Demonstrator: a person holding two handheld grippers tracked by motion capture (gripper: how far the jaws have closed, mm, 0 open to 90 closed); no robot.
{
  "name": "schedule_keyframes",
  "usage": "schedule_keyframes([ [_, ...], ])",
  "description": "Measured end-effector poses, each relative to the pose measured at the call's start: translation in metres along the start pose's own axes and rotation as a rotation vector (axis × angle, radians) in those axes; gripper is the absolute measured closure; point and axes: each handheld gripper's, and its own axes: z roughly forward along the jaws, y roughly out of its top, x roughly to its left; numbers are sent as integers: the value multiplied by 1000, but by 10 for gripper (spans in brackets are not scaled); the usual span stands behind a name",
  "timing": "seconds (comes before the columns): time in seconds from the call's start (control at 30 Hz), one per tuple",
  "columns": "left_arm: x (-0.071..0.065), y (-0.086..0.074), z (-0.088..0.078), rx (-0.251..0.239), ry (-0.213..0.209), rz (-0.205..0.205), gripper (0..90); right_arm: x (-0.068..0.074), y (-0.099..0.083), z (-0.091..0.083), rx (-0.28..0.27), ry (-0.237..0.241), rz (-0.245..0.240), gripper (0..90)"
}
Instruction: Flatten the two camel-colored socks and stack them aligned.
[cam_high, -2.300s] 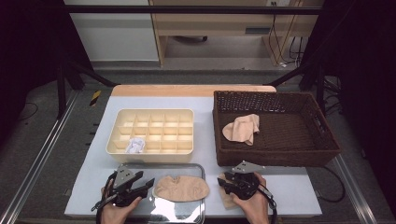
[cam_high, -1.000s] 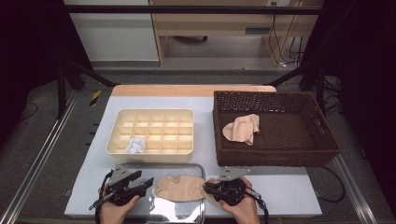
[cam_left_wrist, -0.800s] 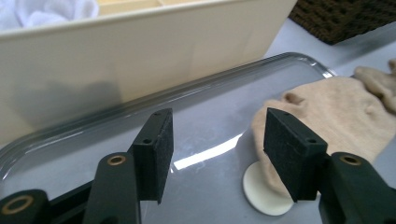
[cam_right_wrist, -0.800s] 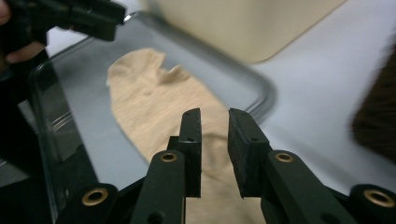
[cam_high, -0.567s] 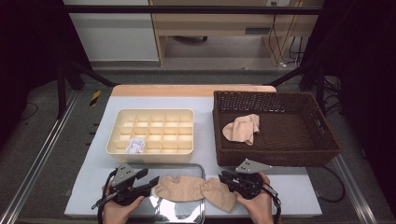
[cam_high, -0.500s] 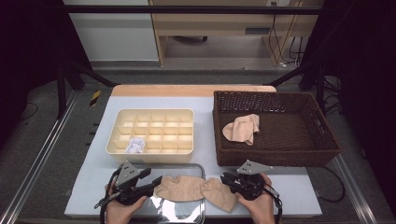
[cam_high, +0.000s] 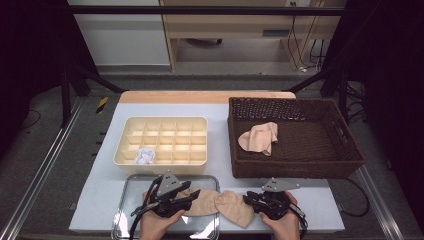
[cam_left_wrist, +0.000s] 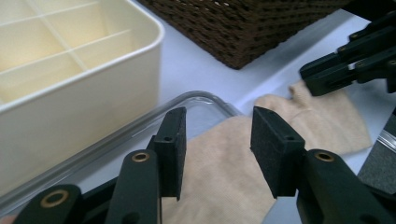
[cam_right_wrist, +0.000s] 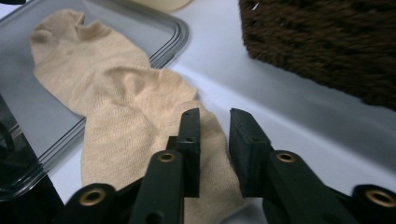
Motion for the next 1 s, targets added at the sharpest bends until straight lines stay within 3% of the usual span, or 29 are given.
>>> schedule_keyframes([
  [0.1,-8,1,9,13,-19,13,551,2,2,4,22,13,-5,853],
  [0.2,-14,1,18,26,-36,17,556,3,4,5,25,10,-23,872],
  [0.43,-25,3,43,65,-66,17,594,2,15,9,-31,-21,-52,858],
  [0.6,-32,1,57,110,-72,23,630,1,15,5,-51,-28,-46,784],
  [0.73,-35,-2,62,126,-65,14,695,-3,13,-7,-78,-42,-27,729],
  [0.87,-35,-3,64,138,-44,18,817,-9,4,-11,-55,-58,-13,692],
  [0.93,-34,-3,64,138,-46,16,872,-11,1,-9,-32,-52,0,699],
  [1.0,-34,-2,63,132,-54,17,881,-12,-1,-6,-9,-46,1,763],
])
